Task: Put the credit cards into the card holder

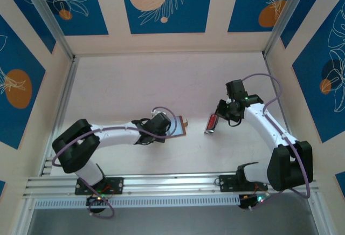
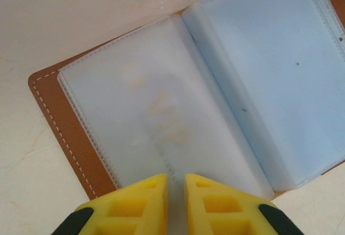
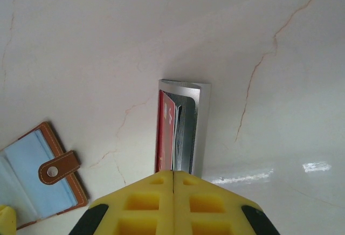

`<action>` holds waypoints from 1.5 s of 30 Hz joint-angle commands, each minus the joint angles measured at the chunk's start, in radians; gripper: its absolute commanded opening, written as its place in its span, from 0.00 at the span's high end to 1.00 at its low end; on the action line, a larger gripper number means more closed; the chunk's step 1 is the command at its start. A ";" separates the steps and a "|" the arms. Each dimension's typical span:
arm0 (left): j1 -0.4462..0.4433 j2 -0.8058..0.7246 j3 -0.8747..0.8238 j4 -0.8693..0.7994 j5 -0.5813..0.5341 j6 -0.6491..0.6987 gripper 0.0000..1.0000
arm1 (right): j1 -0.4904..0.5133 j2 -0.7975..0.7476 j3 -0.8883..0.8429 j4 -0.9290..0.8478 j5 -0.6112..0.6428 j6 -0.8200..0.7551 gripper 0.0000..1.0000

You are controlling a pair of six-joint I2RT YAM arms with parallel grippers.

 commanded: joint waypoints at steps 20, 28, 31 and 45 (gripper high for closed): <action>0.017 -0.108 -0.003 -0.039 0.016 0.029 0.83 | 0.015 -0.191 -0.008 -0.020 -0.033 -0.028 1.00; 0.056 -0.172 -0.028 -0.037 0.063 0.022 0.82 | 0.149 -0.144 0.027 0.099 -0.165 -0.083 1.00; 0.083 -0.210 -0.052 -0.037 0.079 0.017 0.81 | 0.260 -0.044 0.099 0.067 -0.065 -0.092 1.00; 0.159 -0.203 -0.092 0.007 0.153 0.023 0.81 | 0.456 0.348 0.318 0.091 -0.056 -0.053 1.00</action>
